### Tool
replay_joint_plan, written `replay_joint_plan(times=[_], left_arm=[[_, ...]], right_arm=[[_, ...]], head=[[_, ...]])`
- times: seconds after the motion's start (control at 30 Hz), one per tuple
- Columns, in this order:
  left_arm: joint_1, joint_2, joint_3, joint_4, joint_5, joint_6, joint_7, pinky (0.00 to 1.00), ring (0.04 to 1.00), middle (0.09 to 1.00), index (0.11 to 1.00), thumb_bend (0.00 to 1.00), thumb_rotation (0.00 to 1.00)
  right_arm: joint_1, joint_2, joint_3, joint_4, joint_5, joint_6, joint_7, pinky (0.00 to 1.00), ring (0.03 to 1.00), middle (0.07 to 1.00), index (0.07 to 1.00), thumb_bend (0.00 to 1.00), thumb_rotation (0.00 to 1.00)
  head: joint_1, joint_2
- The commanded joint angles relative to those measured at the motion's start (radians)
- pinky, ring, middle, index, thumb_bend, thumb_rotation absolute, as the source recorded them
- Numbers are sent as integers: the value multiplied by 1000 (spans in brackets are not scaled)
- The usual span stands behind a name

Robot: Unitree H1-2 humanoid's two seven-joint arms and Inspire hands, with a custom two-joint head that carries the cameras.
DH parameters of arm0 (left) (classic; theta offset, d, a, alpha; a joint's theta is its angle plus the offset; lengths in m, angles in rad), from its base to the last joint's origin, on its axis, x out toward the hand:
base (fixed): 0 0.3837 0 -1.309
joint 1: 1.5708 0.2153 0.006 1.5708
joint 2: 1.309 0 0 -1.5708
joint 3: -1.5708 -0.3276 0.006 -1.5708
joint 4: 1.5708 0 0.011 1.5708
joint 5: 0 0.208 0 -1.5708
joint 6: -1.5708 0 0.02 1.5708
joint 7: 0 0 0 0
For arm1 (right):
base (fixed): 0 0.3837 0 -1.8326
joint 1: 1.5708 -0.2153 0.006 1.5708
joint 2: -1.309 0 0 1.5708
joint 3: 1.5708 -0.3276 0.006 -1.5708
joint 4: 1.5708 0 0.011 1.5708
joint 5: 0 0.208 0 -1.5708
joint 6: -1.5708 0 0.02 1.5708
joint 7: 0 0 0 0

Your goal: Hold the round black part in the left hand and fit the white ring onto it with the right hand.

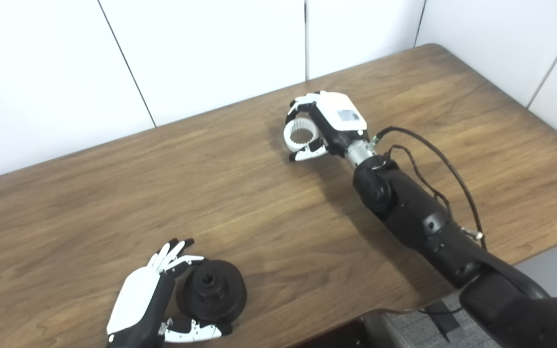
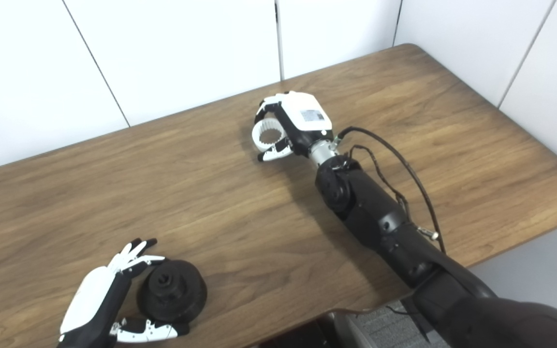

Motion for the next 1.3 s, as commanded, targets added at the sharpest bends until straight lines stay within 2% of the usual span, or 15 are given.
replay_joint_plan(times=[0.0, 0.3, 0.57, 0.7, 0.87, 0.93, 1.07, 1.17, 1.27], left_arm=[[-20, -6, 1, -4, 16, 2, 13, 997, 1000, 951, 655, 896, 286], [-26, -33, -11, -2, 49, 21, 4, 997, 1000, 958, 663, 882, 319], [-36, -62, -26, 11, 78, 29, 21, 994, 1000, 958, 663, 891, 321], [-44, -78, -30, 11, 93, 53, 8, 1000, 1000, 962, 664, 898, 321], [-57, -90, -38, 30, 107, 54, 21, 1000, 1000, 958, 661, 909, 328], [-61, -94, -43, 34, 111, 58, 21, 1000, 1000, 959, 665, 906, 324], [-69, -101, -49, 48, 116, 55, 34, 1000, 1000, 958, 662, 913, 311], [-75, -105, -53, 54, 120, 62, 37, 1000, 1000, 959, 660, 918, 300], [-79, -108, -58, 55, 123, 68, 37, 1000, 1000, 961, 661, 916, 295]], right_arm=[[-36, -13, -20, -80, -3, 2, 11, 937, 870, 798, 483, 515, 145], [6, -19, -60, -244, 1, -7, 72, 946, 869, 796, 483, 516, 144], [29, -28, -94, -332, 35, -40, 122, 933, 863, 794, 482, 518, 143], [45, -29, -102, -381, 60, -43, 159, 955, 870, 796, 483, 518, 142], [67, -30, -111, -437, 83, -52, 194, 964, 869, 796, 483, 518, 140], [77, -28, -115, -455, 95, -61, 202, 940, 865, 795, 483, 518, 139], [98, -18, -125, -493, 148, -74, 228, 799, 859, 795, 483, 519, 138], [123, -8, -126, -541, 181, -69, 257, 729, 859, 800, 483, 518, 141], [147, 5, -125, -583, 212, -67, 282, 710, 857, 790, 482, 518, 140]], head=[[15, 4], [128, 31], [218, 59], [263, 68], [317, 78], [330, 80], [349, 85], [363, 89], [372, 91]])
